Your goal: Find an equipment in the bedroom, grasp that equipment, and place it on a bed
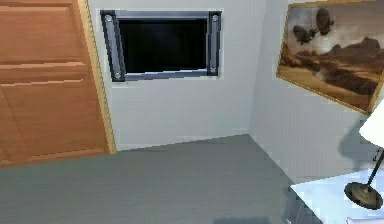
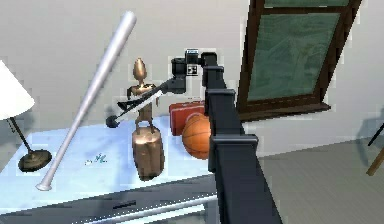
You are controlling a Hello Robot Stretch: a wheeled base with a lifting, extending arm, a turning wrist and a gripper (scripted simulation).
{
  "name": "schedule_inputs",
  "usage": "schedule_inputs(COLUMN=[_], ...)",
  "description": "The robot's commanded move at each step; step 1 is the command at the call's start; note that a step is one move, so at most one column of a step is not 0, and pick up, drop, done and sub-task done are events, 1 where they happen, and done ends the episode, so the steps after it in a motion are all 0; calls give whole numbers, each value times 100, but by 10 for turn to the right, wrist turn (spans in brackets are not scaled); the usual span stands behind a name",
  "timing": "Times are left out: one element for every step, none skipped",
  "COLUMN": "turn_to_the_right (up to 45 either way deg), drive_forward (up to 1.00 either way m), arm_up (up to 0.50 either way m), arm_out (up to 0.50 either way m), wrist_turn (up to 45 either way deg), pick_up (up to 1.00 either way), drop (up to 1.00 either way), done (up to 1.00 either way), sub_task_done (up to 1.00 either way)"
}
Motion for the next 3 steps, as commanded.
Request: schedule_inputs(turn_to_the_right=[0, 0, 0], drive_forward=[0, 0, 0], arm_up=[0, 0, 0], arm_out=[0, 0, 0], wrist_turn=[450, 450, 240], pick_up=[0, 0, 0], drop=[0, 0, 0], done=[0, 0, 0], sub_task_done=[0, 0, 0])
